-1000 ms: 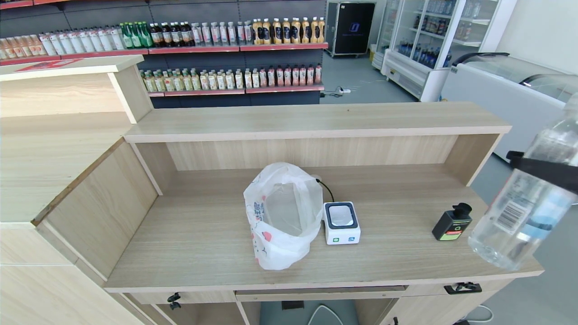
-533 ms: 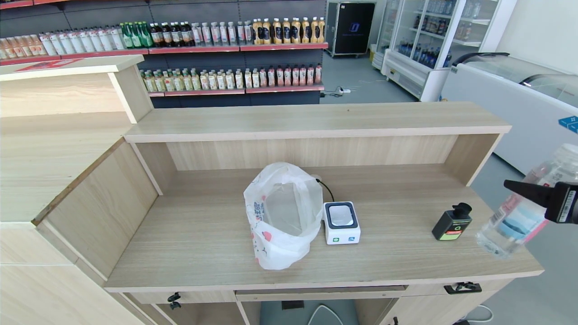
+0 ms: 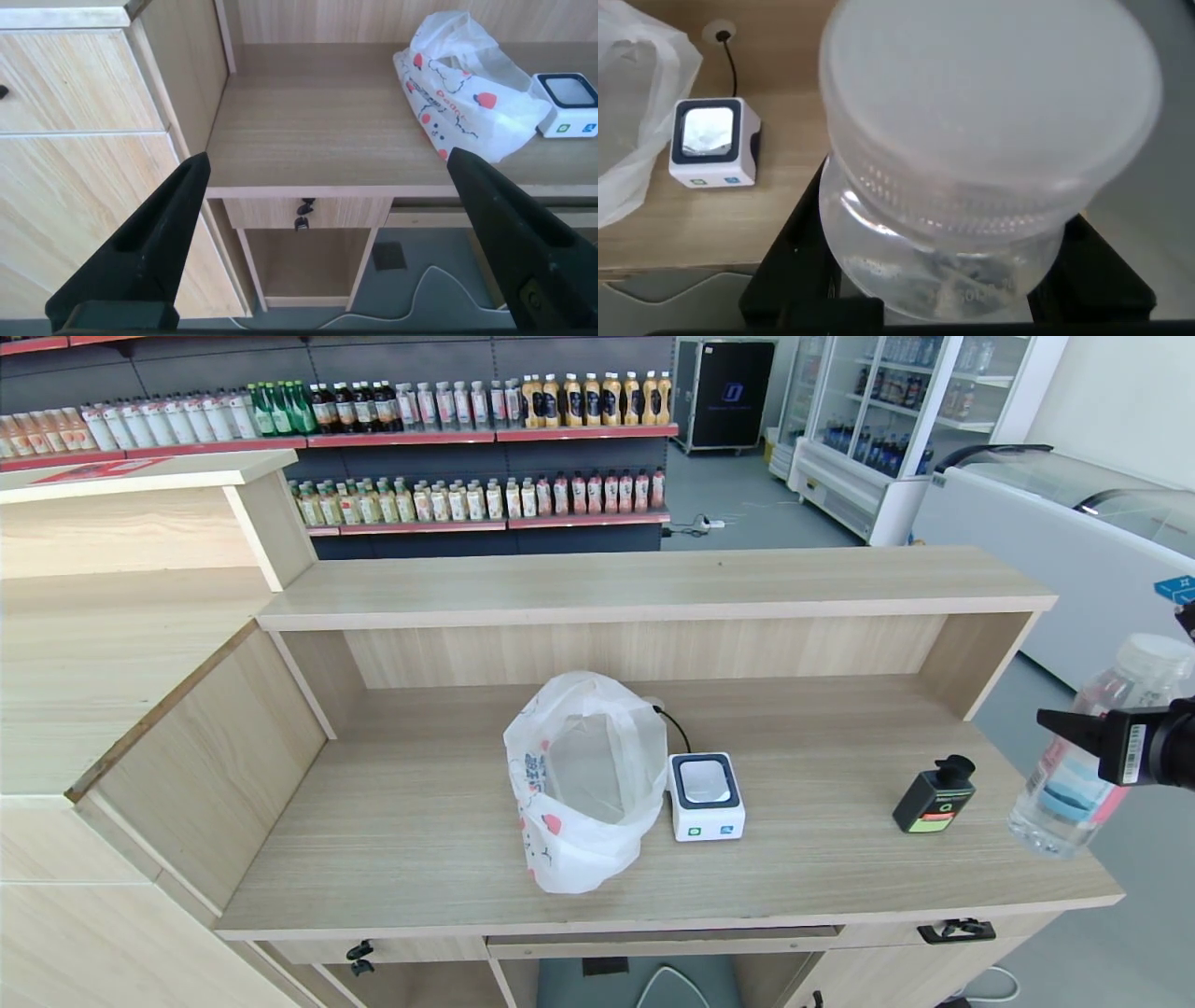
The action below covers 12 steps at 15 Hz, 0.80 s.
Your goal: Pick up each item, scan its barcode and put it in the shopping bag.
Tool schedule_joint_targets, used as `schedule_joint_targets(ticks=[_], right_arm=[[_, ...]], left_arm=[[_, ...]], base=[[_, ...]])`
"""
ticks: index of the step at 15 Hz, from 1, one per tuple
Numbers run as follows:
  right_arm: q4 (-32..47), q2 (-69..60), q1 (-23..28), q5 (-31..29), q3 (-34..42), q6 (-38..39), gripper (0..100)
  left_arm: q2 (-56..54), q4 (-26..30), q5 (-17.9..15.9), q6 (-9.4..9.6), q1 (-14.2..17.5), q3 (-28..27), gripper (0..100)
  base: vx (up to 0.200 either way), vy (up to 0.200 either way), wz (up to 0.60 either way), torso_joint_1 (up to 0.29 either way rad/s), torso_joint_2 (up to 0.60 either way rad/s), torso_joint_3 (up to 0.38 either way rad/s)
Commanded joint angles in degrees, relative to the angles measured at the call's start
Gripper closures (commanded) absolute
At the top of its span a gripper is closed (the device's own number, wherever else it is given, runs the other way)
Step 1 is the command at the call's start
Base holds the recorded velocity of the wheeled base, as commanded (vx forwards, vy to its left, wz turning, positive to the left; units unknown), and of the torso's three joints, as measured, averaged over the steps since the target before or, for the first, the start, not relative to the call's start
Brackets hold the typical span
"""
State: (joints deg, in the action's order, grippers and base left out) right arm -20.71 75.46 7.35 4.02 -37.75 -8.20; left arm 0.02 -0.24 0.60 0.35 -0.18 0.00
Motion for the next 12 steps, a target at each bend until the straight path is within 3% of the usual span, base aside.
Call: schedule_joint_targets(ticks=[1,5,9,11,12], right_arm=[[-0.12,2.15,-0.06,0.02,-0.83,-1.55,100],[-0.91,6.28,-1.29,0.02,-3.73,-3.75,100],[-6.89,10.85,-3.84,0.37,-5.66,-8.85,100],[-14.27,14.28,-5.51,0.37,-4.70,-13.07,100],[-15.94,15.33,-5.68,0.37,-4.17,-15.88,100]], left_arm=[[-0.02,-0.02,0.02,0.00,0.01,0.00,0],[-0.02,-0.02,0.02,0.00,0.01,0.00,0],[-0.02,-0.02,0.02,0.00,0.01,0.00,0],[-0.02,-0.02,0.02,0.00,0.01,0.00,0],[-0.02,-0.02,0.02,0.00,0.01,0.00,0]], base=[[0.000,0.000,0.00,0.000,0.00,0.000],[0.000,0.000,0.00,0.000,0.00,0.000],[0.000,0.000,0.60,0.001,0.00,0.004],[0.000,0.000,0.60,0.010,0.01,0.002],[0.000,0.000,0.00,0.000,0.00,0.000]])
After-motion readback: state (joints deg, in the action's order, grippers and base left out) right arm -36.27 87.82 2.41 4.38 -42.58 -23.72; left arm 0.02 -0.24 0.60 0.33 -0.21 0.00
